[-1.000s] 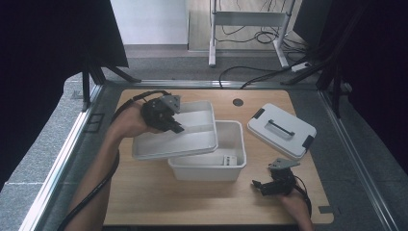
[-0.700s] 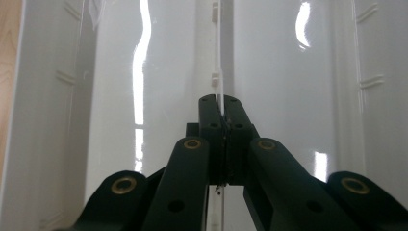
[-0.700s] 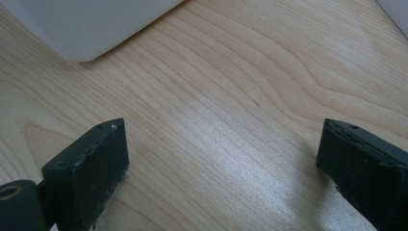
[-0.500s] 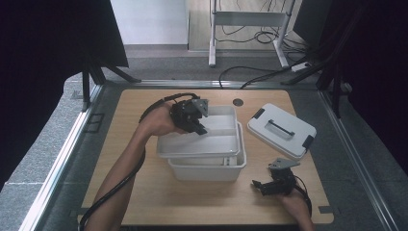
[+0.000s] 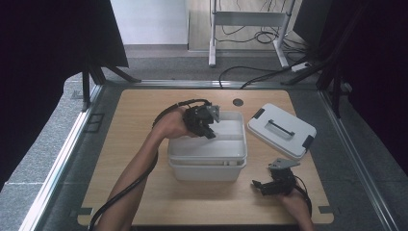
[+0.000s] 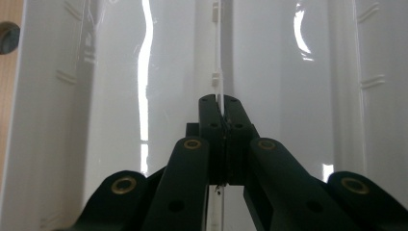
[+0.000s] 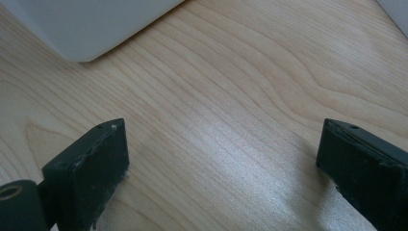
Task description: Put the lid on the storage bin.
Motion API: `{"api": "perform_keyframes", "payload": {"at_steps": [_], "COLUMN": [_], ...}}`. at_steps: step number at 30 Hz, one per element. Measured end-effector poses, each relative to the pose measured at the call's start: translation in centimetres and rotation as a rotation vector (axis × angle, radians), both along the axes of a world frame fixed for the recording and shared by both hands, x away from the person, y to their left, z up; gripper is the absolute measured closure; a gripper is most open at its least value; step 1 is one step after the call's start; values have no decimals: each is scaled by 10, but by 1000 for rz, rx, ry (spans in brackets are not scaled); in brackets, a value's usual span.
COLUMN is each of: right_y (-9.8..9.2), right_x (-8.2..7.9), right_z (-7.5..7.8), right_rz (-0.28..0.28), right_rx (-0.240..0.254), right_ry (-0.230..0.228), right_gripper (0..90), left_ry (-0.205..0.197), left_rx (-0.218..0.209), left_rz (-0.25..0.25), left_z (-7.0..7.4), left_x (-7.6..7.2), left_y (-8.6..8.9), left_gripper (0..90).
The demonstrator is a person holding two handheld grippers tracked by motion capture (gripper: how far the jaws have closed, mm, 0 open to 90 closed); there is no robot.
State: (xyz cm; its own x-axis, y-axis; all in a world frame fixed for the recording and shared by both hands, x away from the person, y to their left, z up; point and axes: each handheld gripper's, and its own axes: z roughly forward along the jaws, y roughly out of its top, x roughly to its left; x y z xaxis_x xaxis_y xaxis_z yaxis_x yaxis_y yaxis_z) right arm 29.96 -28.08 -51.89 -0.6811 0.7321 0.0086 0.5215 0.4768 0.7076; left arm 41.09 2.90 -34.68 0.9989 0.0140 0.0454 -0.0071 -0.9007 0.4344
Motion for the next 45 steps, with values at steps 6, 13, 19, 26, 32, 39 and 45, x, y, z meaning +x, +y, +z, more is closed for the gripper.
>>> {"api": "perform_keyframes", "payload": {"at_steps": [6,13,19,26,32,39,45], "right_y": [0,0,0,0,0,0,0], "right_x": [0,0,0,0,0,0,0], "right_z": [0,0,0,0,0,0,0], "right_rz": [1,1,2,2,2,2,2], "right_rx": [1,-1,-2,-2,-2,-3,-3], "right_ry": [0,2,0,0,0,3,2], "right_gripper": [37,37,37,37,37,37,37], "left_ry": [5,19,32,31,25,-36,-45], "left_rx": [25,24,39,-2,-93,-125,-178], "left_rz": [0,-9,5,38,96,174,244], "left_z": [-14,-20,-29,-26,-6,11,22], "left_x": [1,0,0,1,-1,-12,-16], "left_y": [-4,-3,-5,-1,5,16,35], "left_gripper": [888,885,888,820,518,200,97]}}
